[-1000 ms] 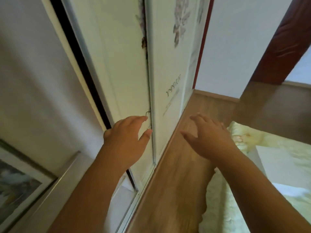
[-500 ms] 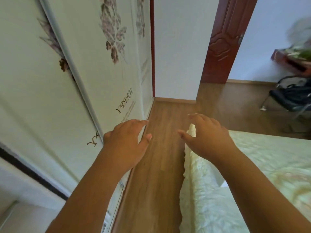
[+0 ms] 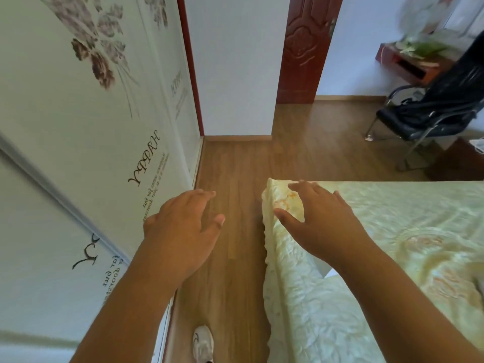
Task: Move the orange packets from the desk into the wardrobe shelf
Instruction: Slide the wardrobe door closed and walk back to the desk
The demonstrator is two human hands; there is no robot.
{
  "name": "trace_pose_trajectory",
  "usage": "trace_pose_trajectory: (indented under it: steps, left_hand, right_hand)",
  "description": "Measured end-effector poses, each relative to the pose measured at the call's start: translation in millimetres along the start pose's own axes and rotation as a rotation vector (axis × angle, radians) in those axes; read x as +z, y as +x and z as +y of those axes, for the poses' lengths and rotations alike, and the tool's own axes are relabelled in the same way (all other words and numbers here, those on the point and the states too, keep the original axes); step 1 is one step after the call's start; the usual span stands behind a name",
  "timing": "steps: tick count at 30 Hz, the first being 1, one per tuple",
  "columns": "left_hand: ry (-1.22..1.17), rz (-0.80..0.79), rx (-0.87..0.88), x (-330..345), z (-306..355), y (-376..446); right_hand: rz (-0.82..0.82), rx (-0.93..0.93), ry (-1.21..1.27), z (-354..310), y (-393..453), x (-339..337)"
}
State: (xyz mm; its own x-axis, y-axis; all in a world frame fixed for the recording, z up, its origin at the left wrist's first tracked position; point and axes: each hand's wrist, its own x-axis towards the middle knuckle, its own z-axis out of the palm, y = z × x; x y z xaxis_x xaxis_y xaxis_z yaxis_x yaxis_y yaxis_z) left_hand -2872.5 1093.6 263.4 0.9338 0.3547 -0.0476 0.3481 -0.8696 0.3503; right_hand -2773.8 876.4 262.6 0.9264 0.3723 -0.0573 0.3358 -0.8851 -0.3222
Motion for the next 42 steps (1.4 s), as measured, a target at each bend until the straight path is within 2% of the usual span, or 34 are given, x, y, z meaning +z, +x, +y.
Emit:
trace_pose_trajectory:
  steps: [7, 12, 17, 24, 37, 42]
  left_hand:
    - [-0.033, -0.006, 0.096, -23.0, -36.2, 99.7]
    - [-0.026, 0.009, 0.163, -38.1, -60.9, 164.0]
    - [-0.01, -0.034, 0.194, -39.0, -71.3, 211.7]
    - [0.027, -0.065, 0.188, -35.4, -62.4, 290.4]
    - [0.103, 0.039, 0.041, -32.5, 23.3, 464.5]
    - [0.105, -0.006, 0.025, -22.5, 42.5, 514.3]
  right_hand:
    - [0.024, 0.109, -0.002, -40.1, 77.8, 7.2]
    - [0.053, 0.123, -0.014, -80.1, 134.7, 9.9]
    - [0.031, 0.156, -0.005, -93.0, 173.8, 17.4]
    - [0.037, 0.154, 0.042, -77.6, 256.3, 17.9]
    - [-0.036, 0.001, 0.051, -8.3, 464.4, -32.0]
    - [-0.046, -0.019, 0.052, 12.4, 517.4, -41.6]
